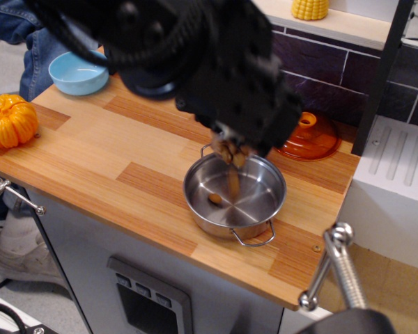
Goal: Pour almonds in pot
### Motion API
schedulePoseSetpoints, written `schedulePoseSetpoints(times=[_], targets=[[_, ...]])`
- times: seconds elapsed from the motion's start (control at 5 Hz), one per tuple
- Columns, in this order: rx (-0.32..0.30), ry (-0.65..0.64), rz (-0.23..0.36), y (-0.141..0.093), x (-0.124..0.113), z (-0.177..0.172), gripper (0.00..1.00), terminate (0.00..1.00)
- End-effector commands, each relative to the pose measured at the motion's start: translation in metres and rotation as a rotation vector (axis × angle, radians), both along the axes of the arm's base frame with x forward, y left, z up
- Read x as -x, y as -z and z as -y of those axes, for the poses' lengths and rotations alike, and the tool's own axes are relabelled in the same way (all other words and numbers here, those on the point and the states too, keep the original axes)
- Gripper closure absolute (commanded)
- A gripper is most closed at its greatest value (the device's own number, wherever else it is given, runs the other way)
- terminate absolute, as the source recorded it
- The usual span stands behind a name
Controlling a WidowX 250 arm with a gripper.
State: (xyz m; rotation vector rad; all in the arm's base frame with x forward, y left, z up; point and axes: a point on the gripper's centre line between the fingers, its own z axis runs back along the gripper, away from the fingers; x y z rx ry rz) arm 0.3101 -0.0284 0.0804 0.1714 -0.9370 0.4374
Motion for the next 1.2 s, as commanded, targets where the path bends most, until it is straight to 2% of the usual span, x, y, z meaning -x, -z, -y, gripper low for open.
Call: schedulePoseSetpoints(times=[0.0,0.2,0.6,0.8,1.0], targets=[[-0.033,0.008,0.147,-0.002,-0.013,-0.002,1.0,0.0],[-0.045,0.022,0.258,0.0,-0.009,0.001,1.0,0.0],[-0.003,-0.011,0.209,-0.014,-0.009,0.004,1.0,0.0],[0.034,-0.002,0.2,-0.031,-0.005,0.009,1.0,0.0],[0.033,0.006,0.214,-0.038,-0.002,0.011,1.0,0.0]])
